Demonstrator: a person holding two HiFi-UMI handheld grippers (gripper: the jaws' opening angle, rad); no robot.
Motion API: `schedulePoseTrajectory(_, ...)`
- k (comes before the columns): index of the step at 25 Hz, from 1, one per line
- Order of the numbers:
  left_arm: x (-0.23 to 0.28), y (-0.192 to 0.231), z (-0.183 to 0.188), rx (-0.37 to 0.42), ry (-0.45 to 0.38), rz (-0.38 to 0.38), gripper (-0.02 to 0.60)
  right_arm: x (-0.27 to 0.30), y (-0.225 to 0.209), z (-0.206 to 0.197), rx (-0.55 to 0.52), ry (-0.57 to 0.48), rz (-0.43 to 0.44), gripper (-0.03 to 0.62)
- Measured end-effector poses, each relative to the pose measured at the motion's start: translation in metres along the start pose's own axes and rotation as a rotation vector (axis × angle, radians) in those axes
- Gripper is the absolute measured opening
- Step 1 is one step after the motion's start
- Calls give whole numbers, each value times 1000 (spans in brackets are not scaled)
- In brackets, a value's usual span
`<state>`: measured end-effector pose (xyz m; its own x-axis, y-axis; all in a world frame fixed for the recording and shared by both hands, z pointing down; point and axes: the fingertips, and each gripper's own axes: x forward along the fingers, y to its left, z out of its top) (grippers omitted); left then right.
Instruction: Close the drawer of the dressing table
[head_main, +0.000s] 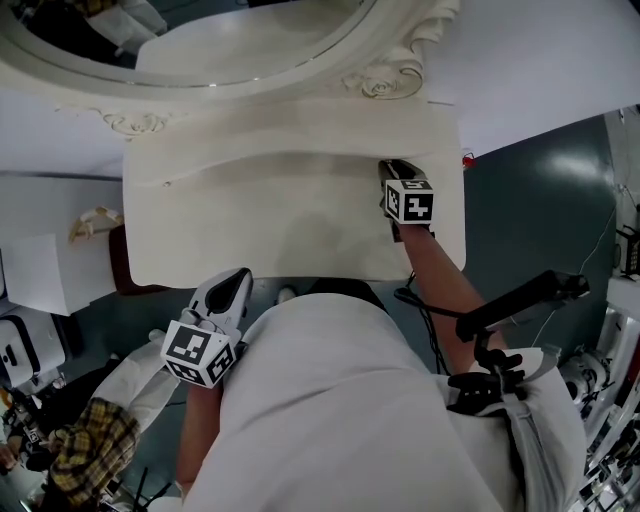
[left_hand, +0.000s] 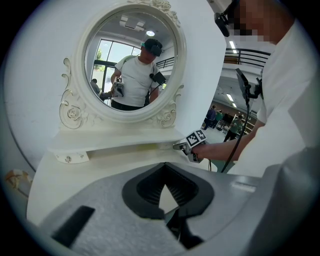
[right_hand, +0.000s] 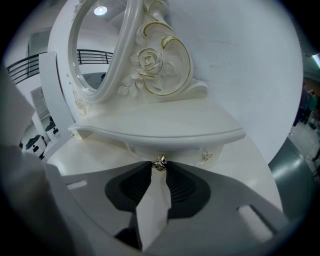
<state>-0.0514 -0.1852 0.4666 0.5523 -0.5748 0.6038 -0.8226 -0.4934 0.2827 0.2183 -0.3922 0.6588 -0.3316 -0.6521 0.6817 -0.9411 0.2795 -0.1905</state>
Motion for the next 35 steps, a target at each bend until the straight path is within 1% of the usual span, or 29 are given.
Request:
schedulePoseTrajectory(9, -3, 1, 0, 13, -7, -24, 3, 1, 0, -1, -8, 20, -2, 103)
schedulePoseTrajectory(12, -7, 4, -3, 13, -13, -33, 3, 1, 3, -6, -10, 38, -3, 137)
schedulePoseTrajectory(15, -12, 8, -6, 17, -15, -46, 3, -3, 7, -10, -6, 44, -19, 141)
schedulePoseTrajectory(19, -22, 15, -10, 25, -24, -64, 3, -11, 12, -18, -2, 51, -51, 132)
schedulePoseTrajectory(23, -34, 22, -15, 32, -30, -83, 3, -23, 20, -28, 9, 58, -83, 116)
schedulePoseTrajectory(26, -42, 28, -20, 34, -38, -100, 3, -33, 31, -36, 8, 64, -98, 88)
schedulePoseTrajectory(29, -53, 34, -24, 40, -43, -116, 3, -44, 48, -44, 9, 74, -108, 26)
schedulePoseTrajectory(31, -60, 38, -26, 43, -45, -126, 3, -50, 61, -51, 2, 86, -108, 1)
schedulePoseTrajectory(35, -73, 44, -33, 51, -47, -146, 3, -66, 87, -62, -10, 107, -90, 0)
